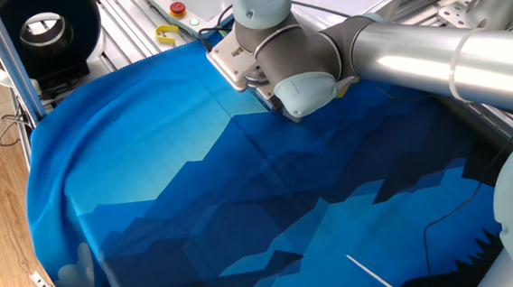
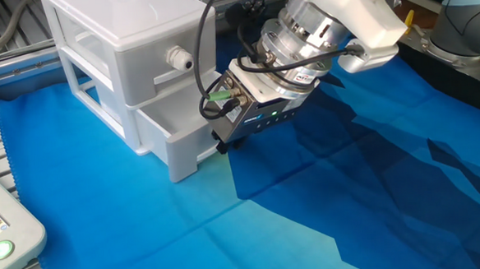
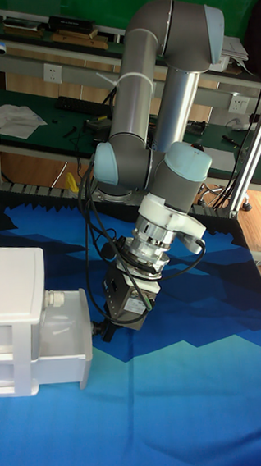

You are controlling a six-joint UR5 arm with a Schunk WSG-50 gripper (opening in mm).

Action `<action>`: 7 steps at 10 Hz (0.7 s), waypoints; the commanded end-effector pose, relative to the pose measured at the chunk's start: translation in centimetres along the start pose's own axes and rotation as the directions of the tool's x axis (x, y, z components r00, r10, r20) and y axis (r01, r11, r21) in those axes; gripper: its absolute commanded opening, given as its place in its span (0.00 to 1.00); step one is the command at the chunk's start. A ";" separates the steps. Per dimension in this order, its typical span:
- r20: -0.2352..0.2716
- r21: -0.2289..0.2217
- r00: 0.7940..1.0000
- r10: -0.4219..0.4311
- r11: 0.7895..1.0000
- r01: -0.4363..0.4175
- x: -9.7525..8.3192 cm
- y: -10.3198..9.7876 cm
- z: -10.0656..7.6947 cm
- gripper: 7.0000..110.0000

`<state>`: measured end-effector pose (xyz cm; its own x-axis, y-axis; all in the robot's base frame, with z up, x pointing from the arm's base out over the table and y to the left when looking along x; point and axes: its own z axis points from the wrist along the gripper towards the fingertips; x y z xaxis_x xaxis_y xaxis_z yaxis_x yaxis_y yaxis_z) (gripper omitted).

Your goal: Grasp the handle and open the drawer

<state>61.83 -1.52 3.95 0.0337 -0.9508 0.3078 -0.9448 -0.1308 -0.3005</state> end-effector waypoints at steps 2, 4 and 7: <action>0.007 -0.001 1.000 0.012 1.000 -0.012 0.1 -0.1 0.1 0.00; 0.003 -0.003 1.000 0.001 1.000 -0.001 0.3 -0.1 0.2 0.00; -0.017 -0.007 1.000 -0.017 1.000 0.017 0.8 0.0 0.2 0.00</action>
<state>61.97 -1.99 3.98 0.0462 -0.9448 0.3243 -0.9451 -0.1465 -0.2922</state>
